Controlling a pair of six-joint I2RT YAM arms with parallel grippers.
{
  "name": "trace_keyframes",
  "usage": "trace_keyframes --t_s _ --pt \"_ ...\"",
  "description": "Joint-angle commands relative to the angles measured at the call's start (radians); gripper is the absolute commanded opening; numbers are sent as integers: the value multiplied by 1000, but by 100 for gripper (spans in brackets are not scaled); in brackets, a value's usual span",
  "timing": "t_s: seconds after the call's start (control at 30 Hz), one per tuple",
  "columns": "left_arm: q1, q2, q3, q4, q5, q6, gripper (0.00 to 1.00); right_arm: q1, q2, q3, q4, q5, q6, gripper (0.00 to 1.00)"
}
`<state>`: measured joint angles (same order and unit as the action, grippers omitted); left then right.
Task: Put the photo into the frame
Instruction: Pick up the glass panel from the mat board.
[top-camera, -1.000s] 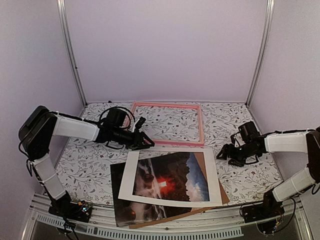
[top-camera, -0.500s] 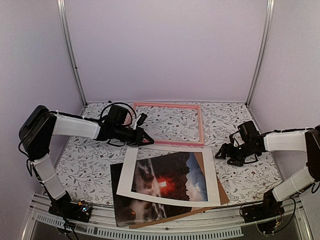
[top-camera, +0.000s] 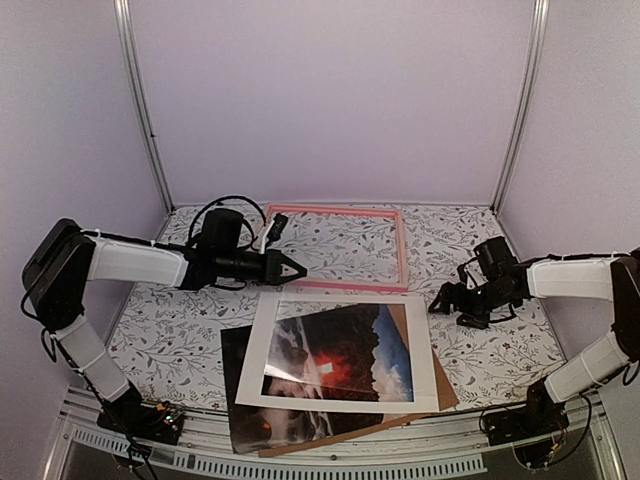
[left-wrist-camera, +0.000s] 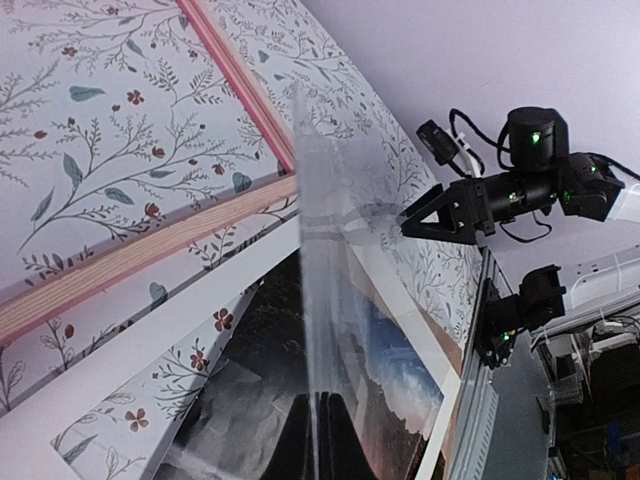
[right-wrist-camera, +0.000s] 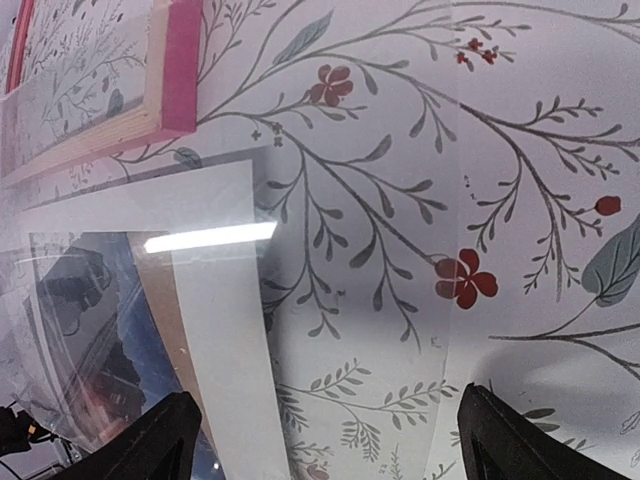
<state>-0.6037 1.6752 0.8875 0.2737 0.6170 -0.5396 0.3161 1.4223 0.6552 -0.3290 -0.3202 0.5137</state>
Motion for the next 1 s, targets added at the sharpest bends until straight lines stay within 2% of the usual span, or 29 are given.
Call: trace_keyframes --t_s 0.0,0.2,0.43,0.7,0.83,0.97 --pt "-6 -50 0 84 -8 34 0 4 -15 45 -29 44 -37 94" --pt "14 -108 30 19 62 45 0 -10 -68 54 -36 44 -66 96" --pt "31 -202 -22 26 87 120 0 -28 -99 6 99 -115 -99 95" --pt "87 -239 -135 251 181 -34 0 -41 -120 -98 301 -283 -77 91" --pt "103 -242 -152 278 190 -58 0 -41 -116 -137 412 -380 -79 87" --pt "128 -237 -170 308 187 -97 0 -40 -108 -163 463 -444 -92 80"
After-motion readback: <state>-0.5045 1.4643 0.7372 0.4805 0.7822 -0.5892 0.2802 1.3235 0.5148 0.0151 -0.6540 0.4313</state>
